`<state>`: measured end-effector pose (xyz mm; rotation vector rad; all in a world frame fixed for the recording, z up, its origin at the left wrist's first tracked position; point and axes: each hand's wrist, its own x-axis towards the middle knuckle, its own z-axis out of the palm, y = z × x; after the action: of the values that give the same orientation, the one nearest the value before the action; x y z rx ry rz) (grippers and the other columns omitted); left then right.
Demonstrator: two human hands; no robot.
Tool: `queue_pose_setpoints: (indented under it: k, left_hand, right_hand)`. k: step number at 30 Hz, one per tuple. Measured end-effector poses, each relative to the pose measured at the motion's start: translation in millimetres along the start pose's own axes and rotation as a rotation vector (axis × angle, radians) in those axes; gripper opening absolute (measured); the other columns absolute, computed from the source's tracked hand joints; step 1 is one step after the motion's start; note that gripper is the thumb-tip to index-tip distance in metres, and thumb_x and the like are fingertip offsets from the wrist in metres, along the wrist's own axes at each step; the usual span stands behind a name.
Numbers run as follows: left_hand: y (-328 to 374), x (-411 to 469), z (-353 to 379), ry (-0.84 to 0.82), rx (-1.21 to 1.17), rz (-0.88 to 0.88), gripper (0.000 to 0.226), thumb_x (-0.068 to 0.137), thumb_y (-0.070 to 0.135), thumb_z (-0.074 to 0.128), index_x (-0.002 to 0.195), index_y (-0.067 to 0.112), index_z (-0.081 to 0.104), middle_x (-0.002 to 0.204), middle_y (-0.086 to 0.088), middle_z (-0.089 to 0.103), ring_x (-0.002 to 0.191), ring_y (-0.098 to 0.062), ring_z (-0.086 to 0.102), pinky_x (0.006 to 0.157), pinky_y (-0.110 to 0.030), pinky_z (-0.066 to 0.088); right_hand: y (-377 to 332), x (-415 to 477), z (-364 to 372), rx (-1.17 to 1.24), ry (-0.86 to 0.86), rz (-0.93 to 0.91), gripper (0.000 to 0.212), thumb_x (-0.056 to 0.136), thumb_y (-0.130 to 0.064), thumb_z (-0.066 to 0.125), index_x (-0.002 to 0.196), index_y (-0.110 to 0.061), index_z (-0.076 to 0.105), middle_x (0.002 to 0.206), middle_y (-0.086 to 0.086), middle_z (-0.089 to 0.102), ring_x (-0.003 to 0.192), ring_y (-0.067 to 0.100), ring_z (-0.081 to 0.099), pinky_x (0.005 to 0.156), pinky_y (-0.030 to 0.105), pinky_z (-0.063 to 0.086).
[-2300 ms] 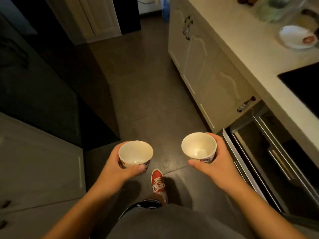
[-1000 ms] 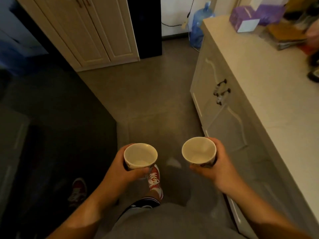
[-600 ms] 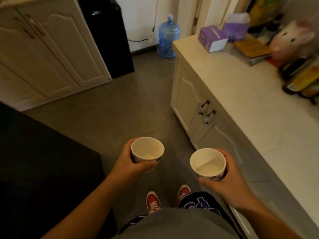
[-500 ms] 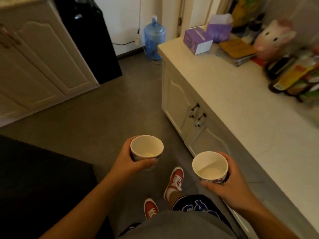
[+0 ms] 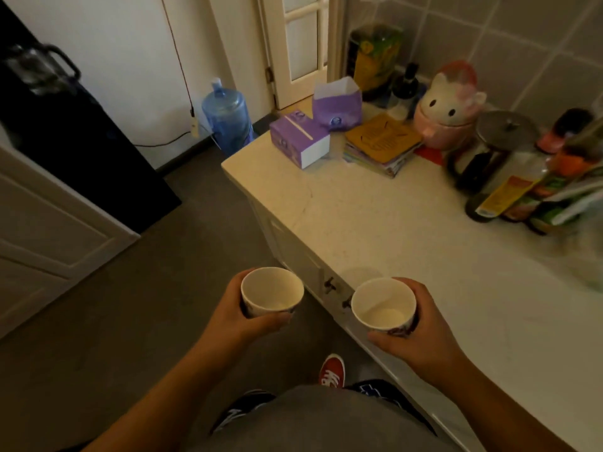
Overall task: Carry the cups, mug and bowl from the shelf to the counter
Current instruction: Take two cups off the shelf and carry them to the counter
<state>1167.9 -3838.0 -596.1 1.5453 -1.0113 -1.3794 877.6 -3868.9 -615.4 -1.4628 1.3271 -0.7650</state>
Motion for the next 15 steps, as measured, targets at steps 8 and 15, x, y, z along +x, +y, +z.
queue_pose_setpoints:
  k: [8, 15]
  left_hand:
    - [31.9, 83.5, -5.3, -0.127, 0.03, -0.001, 0.076, 0.06, 0.022, 0.087, 0.124, 0.035, 0.049, 0.116, 0.008, 0.063, 0.106, -0.009, 0.064, 0.075, -0.024, 0.058]
    - [54.0, 177.3, -18.8, -0.313, 0.08, 0.034, 0.078, 0.062, 0.031, 0.088, 0.127, 0.035, 0.045, 0.114, 0.017, 0.062, 0.107, -0.006, 0.062, 0.073, -0.019, 0.057]
  right_hand:
    - [-16.2, 71.2, -0.4, -0.005, 0.101, -0.039, 0.078, 0.057, -0.015, 0.091, 0.116, -0.039, 0.045, 0.111, -0.03, 0.056, 0.108, -0.014, 0.053, 0.078, 0.0, 0.044]
    - [-24.1, 107.4, 14.7, -0.041, 0.306, 0.043, 0.082, 0.058, -0.016, 0.091, 0.124, -0.026, 0.043, 0.118, -0.019, 0.052, 0.107, -0.014, 0.052, 0.08, 0.002, 0.046]
